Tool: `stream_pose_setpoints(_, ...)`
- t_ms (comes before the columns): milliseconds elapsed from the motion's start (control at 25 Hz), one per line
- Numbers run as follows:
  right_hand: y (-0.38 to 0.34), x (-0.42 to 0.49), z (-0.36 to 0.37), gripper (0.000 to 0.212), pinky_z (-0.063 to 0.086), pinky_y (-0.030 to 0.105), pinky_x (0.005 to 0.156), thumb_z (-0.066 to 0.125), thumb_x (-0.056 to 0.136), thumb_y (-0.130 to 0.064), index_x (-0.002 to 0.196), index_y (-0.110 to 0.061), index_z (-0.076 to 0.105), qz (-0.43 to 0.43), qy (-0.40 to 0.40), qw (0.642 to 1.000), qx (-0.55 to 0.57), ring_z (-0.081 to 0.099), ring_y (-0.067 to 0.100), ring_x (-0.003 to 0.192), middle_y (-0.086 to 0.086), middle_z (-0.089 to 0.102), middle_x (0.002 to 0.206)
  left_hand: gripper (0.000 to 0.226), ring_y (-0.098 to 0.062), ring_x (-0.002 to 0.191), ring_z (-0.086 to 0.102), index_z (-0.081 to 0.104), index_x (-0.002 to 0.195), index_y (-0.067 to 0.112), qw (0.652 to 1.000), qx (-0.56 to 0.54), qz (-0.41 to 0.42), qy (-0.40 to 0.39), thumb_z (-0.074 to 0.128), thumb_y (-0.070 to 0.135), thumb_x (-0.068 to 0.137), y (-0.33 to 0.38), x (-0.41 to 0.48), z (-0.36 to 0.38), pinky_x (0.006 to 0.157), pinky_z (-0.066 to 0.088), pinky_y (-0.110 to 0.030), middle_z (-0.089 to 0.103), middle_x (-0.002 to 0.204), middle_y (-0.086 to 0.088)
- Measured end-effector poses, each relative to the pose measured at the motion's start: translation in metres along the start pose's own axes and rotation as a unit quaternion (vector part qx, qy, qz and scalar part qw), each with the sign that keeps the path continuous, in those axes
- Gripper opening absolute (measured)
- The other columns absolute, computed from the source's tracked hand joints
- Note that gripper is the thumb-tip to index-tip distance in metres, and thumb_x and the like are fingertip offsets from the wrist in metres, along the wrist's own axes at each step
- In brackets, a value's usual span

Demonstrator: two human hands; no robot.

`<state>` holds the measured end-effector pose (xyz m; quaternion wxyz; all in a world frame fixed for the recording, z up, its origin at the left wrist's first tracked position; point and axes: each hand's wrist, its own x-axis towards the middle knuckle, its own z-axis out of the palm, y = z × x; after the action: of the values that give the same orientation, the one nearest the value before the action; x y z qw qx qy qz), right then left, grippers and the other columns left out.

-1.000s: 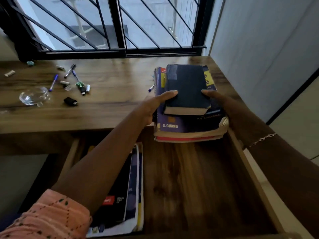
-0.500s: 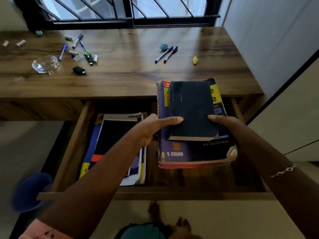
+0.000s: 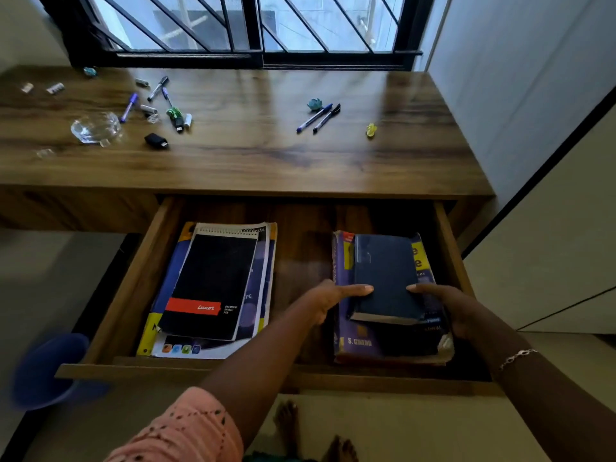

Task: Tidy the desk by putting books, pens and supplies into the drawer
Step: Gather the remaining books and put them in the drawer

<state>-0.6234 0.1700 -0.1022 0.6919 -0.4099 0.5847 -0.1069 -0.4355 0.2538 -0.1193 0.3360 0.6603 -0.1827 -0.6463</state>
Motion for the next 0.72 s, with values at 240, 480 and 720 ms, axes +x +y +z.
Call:
stream_pose_setpoints(240, 0.013, 0.005, -0.004, 0.043, 0.046, 0.030, 0.062, 0.071, 0.076, -0.012, 0.116, -0.004, 0.056, -0.020, 0.054, 0.997, -0.054, 0.059, 0.022, 0.089, 0.013, 0.064, 0.107, 0.079, -0.030, 0.133, 0.036, 0.029, 0.139, 0.005, 0.999, 0.046, -0.007, 0.009, 0.072, 0.028, 0.078, -0.006, 0.018, 0.016, 0.106, 0.033, -0.044, 0.036, 0.145, -0.014)
stream_pose_setpoints(480, 0.022, 0.007, 0.013, 0.061, 0.041, 0.042, 0.099, 0.066, 0.083, -0.025, 0.131, -0.004, 0.034, -0.123, 0.204, 0.905, -0.352, 0.043, 0.033, 0.125, 0.018, 0.041, 0.137, 0.077, -0.028, 0.128, 0.043, 0.030, 0.138, 0.009, 0.995, 0.095, 0.020, 0.038, 0.072, 0.034, 0.078, -0.008, 0.023, 0.023, 0.102, 0.041, -0.042, 0.040, 0.141, -0.013)
stream_pose_setpoints(720, 0.016, 0.027, 0.038, 0.065, 0.003, 0.038, 0.117, 0.027, 0.096, -0.048, 0.148, -0.014, 0.010, -0.295, 0.179, 0.766, -0.542, -0.005, 0.023, 0.145, 0.009, 0.001, 0.157, 0.086, -0.035, 0.143, 0.007, -0.017, 0.146, 0.008, 0.967, 0.243, 0.013, 0.077, 0.042, 0.043, 0.095, -0.012, 0.021, 0.054, 0.117, 0.016, -0.047, -0.005, 0.155, -0.020)
